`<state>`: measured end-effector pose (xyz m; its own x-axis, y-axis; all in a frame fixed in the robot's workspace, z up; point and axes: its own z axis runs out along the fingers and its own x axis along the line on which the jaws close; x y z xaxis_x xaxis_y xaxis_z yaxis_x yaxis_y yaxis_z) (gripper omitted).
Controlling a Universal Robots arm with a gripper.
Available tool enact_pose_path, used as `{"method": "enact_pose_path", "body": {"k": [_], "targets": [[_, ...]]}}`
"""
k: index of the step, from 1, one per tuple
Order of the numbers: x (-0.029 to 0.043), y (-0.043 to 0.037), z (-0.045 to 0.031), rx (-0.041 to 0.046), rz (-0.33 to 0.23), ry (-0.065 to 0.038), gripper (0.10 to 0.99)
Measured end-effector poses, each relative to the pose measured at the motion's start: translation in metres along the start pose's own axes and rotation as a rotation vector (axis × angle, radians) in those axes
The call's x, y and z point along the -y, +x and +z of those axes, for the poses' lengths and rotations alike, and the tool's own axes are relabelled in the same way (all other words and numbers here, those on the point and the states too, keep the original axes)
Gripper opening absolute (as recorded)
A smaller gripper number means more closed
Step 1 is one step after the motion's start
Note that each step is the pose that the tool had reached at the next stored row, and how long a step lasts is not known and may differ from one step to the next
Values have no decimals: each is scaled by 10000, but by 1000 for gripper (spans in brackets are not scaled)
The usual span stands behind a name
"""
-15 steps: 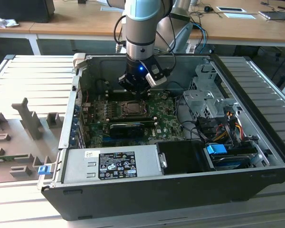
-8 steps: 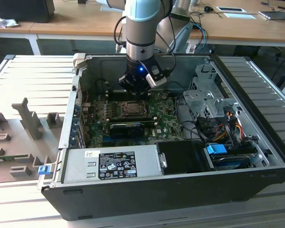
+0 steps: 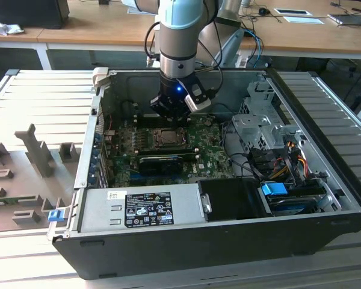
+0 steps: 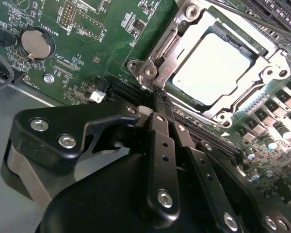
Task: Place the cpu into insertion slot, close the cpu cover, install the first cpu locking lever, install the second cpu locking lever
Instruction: 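Install the first cpu locking lever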
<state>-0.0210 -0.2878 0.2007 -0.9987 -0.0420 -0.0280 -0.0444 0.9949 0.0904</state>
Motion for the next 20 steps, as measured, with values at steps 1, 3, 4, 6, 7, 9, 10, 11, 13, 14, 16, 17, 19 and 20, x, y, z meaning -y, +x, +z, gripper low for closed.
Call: {"method": "enact_pose_path", "body": {"k": [1, 3, 4, 6, 7, 9, 10, 11, 13, 14, 16, 17, 19, 20], "targets": [[-1, 0, 0, 1, 2, -14, 106], [-2, -1, -11, 5, 2, -25, 106], [-4, -1, -38, 2, 2, -19, 106], [-9, -3, -92, 0, 2, -19, 106], [-12, -4, -129, -3, 1, -19, 106], [-6, -5, -148, -11, 0, -21, 106], [4, -4, -149, -12, 2, -20, 106], [13, -4, -150, -13, 2, -19, 106], [27, -3, -151, -12, 2, -19, 106], [32, -3, -152, -13, 2, -19, 106], [42, -2, -153, -12, 3, -19, 106], [46, -2, -153, -12, 3, -19, 106], [54, -2, -153, -12, 3, -20, 106], [59, -2, -154, -12, 2, -19, 106]]}}
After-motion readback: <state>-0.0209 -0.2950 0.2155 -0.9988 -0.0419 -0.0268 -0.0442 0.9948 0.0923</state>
